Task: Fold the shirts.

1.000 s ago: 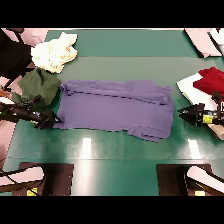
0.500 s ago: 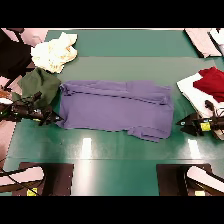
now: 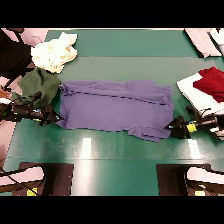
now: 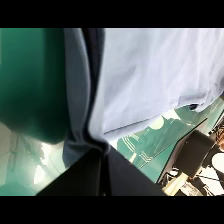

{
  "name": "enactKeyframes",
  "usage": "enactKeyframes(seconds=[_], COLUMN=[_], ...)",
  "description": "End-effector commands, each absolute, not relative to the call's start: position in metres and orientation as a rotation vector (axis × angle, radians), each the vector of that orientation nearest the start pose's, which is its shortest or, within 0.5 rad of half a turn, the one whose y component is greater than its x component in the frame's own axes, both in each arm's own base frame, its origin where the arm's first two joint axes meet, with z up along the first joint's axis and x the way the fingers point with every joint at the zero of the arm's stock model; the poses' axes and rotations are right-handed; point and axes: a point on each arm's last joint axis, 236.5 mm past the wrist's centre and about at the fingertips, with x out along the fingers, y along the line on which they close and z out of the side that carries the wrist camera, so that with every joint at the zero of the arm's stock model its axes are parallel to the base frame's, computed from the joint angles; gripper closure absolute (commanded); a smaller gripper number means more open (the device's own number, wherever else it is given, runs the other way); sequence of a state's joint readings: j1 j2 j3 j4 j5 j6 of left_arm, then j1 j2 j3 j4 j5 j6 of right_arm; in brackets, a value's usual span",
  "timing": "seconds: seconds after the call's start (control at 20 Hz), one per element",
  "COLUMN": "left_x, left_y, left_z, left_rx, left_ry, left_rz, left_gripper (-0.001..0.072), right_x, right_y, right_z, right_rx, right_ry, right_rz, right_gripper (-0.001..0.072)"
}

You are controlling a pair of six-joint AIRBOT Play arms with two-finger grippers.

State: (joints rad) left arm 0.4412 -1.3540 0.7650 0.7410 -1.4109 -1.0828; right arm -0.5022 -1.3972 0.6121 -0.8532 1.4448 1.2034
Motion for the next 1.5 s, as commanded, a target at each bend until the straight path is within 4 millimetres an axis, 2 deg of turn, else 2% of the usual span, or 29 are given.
enactKeyframes(seconds=[0.0,0.05,0.1,0.2,0.3,0.4,0.55,0.65,0.75,0.9,1.0,1.05,1.15,1.25,1.35,1.45], left_x=[0.282,0.281,0.281,0.28,0.285,0.296,0.326,0.338,0.346,0.357,0.38,0.395,0.425,0.447,0.456,0.457], left_y=[-0.058,-0.058,-0.058,-0.059,-0.062,-0.068,-0.071,-0.071,-0.07,-0.083,-0.095,-0.097,-0.093,-0.072,-0.047,-0.036], left_z=[-0.046,-0.046,-0.046,-0.045,-0.04,-0.021,0.028,0.061,0.084,0.093,0.094,0.097,0.101,0.096,0.086,0.066], left_rx=[-0.89,-0.891,-0.892,-0.894,-0.919,-0.955,-0.951,-0.913,-0.893,-0.84,-0.794,-0.767,-0.724,-0.682,-0.627,-0.59], left_ry=[1.463,1.464,1.466,1.469,1.447,1.396,1.207,1.097,1.009,0.956,0.892,0.845,0.742,0.676,0.661,0.701], left_rz=[-0.484,-0.485,-0.487,-0.492,-0.503,-0.555,-0.611,-0.624,-0.622,-0.624,-0.581,-0.544,-0.449,-0.31,-0.201,-0.149], left_gripper=[0.0679,0.0679,0.0679,0.0679,0.0679,0.0679,0.068,0.068,0.068,0.068,0.068,0.068,0.068,0.068,0.068,0.068], right_x=[0.215,0.221,0.228,0.239,0.246,0.255,0.272,0.281,0.292,0.331,0.366,0.381,0.406,0.425,0.438,0.447], right_y=[0.077,0.078,0.077,0.069,0.061,0.053,0.044,0.042,0.047,0.055,0.056,0.058,0.064,0.068,0.066,0.063], right_z=[-0.104,-0.104,-0.102,-0.091,-0.066,-0.034,0.005,0.024,0.038,0.061,0.075,0.076,0.066,0.05,0.033,0.019], right_rx=[1.103,1.118,1.118,1.085,1.045,0.995,0.904,0.849,0.803,0.711,0.672,0.664,0.671,0.683,0.701,0.712], right_ry=[1.688,1.645,1.601,1.523,1.455,1.381,1.26,1.208,1.171,1.052,0.972,0.961,0.99,1.032,1.061,1.08], right_rz=[0.362,0.366,0.363,0.358,0.383,0.4,0.379,0.38,0.394,0.375,0.347,0.348,0.358,0.366,0.354,0.341], right_gripper=[0.0265,0.0415,0.0535,0.0687,0.0688,0.0688,0.0688,0.0688,0.0688,0.0688,0.0688,0.0688,0.0688,0.0688,0.0688,0.0688])
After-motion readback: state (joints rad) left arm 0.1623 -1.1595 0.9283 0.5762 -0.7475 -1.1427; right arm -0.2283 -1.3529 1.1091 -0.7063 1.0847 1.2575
